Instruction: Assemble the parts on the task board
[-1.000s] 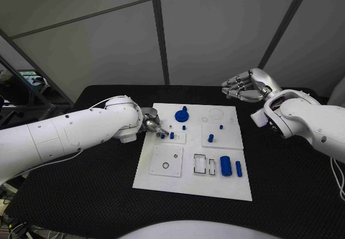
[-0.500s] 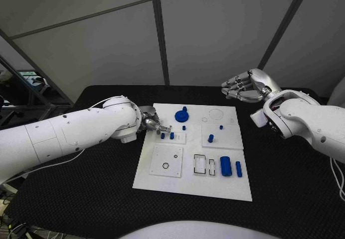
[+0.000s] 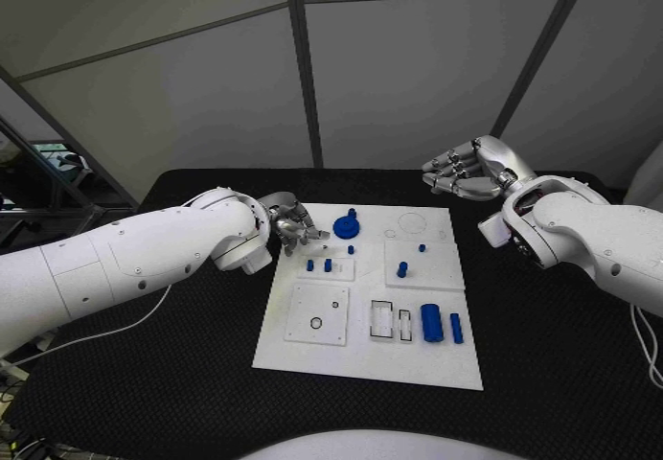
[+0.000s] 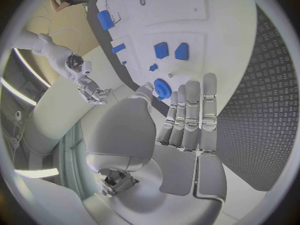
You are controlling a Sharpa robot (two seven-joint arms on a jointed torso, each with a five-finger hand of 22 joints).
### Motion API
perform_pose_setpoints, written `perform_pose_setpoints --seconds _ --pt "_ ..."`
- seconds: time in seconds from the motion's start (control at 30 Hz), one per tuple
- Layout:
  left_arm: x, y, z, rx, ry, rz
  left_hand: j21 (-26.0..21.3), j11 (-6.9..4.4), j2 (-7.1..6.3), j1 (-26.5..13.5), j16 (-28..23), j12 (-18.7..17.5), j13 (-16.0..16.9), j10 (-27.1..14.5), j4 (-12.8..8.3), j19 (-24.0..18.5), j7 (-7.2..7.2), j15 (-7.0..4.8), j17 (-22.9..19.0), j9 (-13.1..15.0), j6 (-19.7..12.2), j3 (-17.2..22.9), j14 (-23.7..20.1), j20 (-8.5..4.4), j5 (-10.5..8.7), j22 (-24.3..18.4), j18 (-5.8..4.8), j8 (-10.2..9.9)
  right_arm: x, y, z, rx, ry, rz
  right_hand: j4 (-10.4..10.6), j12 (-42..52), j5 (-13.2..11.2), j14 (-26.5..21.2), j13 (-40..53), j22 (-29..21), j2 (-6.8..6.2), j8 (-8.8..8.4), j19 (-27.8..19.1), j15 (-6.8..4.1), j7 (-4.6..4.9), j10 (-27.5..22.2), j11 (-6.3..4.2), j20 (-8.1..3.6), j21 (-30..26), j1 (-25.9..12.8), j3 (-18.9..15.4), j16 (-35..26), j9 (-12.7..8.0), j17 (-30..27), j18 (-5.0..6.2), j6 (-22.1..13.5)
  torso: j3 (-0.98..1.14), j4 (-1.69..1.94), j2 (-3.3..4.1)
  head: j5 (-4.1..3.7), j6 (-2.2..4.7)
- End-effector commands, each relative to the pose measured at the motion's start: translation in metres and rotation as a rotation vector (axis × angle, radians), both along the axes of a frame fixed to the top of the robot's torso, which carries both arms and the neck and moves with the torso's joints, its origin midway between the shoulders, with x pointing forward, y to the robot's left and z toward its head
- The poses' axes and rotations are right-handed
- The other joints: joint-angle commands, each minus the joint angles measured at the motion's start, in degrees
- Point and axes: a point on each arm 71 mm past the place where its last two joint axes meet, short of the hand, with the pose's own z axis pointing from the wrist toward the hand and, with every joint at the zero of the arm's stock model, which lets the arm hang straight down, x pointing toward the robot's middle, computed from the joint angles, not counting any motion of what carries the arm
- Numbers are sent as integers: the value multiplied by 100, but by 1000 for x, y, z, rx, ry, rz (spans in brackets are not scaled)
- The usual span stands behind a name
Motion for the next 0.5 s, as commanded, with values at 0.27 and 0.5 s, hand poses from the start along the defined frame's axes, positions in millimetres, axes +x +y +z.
perform_pose_setpoints --seconds 0.27,0.5 --pt "-2 -46 22 -84 -389 -254 136 -43 -212 1328 510 -747 -971 54 -718 413 -114 -115 -236 -1002 570 1099 400 -58 -400 38 157 -505 0 3 1 -1 -3 14 6 -11 53 13 -10 -11 55 -15 16 36 -2 -42 8 20 -38 -7 41 -30 -2 -12 58 -39 2 -6 11 -79 47" --pt "-8 -64 9 68 -453 -393 1730 -67 -591 1017 2158 -1259 -1575 188 -693 1496 -171 -139 1038 -1545 817 1331 1531 -85 -441 1332 -89 -840 0 5 1 0 -3 17 -2 -11 58 13 -12 -14 56 -13 17 35 -4 -43 6 19 -42 2 47 -33 -1 -13 58 -37 -5 -3 16 -97 49"
